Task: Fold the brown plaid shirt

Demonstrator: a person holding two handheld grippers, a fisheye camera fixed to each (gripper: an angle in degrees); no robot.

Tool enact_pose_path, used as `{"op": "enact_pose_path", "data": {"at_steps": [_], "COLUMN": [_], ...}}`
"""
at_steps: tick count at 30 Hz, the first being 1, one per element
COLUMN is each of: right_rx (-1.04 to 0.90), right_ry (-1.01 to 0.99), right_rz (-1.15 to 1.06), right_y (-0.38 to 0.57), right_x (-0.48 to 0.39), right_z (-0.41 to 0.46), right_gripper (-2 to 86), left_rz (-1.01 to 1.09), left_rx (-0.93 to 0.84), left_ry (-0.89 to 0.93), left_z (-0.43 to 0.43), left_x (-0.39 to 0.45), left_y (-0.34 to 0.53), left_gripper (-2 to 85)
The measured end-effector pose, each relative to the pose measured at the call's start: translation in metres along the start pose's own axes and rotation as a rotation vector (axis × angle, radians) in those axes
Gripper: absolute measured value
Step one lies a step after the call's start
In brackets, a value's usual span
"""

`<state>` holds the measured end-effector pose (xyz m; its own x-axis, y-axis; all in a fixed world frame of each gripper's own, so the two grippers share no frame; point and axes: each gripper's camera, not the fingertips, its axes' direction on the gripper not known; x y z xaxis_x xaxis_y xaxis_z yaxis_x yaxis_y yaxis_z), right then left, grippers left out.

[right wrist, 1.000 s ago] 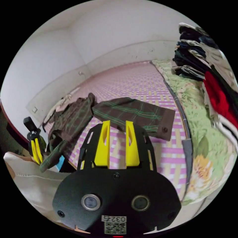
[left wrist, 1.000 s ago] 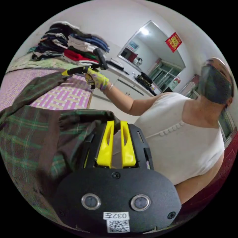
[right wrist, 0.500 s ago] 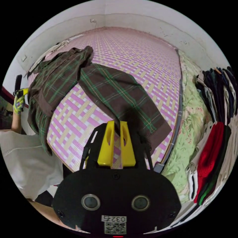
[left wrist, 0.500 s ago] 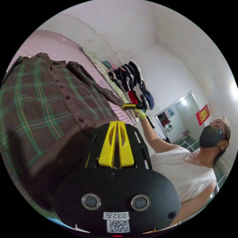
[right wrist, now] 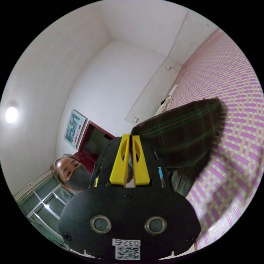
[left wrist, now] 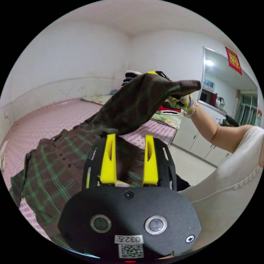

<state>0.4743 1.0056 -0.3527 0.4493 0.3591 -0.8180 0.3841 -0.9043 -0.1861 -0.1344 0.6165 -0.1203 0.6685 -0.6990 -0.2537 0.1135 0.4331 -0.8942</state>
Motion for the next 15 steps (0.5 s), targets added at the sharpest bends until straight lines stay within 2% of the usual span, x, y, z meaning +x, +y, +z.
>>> {"op": "enact_pose_path", "data": {"at_steps": [3, 6, 9, 10, 12, 15], "right_rx": [-0.003, -0.039, -0.123, -0.145, -0.219, -0.191], "right_ry": [0.065, 0.031, 0.019, 0.025, 0.028, 0.041], "right_rz": [-0.007, -0.005, -0.042, -0.054, -0.139, -0.222], "right_y": [-0.007, -0.015, -0.023, -0.024, -0.024, -0.017], "right_x": [-0.014, -0.019, -0.031, -0.034, -0.047, -0.055], "right_z": [0.021, 0.056, 0.104, 0.114, 0.146, 0.139], "right_gripper": [-1.0, -0.8, -0.3, -0.1, 1.6, 3.5], "left_rz": [0.031, 0.04, -0.041, -0.071, -0.187, -0.369], "left_rx": [0.069, 0.156, 0.245, 0.278, 0.47, 0.593], "left_ry": [-0.056, -0.189, -0.264, -0.27, -0.267, -0.267], "left_z": [-0.014, -0.03, -0.05, -0.058, -0.106, -0.173], "left_x": [0.027, 0.052, 0.056, 0.054, 0.04, 0.0], "left_y": [0.01, 0.017, 0.018, 0.019, 0.035, 0.071], "left_gripper": [14.4, 14.8, 14.3, 13.1, 7.5, 0.5]}}
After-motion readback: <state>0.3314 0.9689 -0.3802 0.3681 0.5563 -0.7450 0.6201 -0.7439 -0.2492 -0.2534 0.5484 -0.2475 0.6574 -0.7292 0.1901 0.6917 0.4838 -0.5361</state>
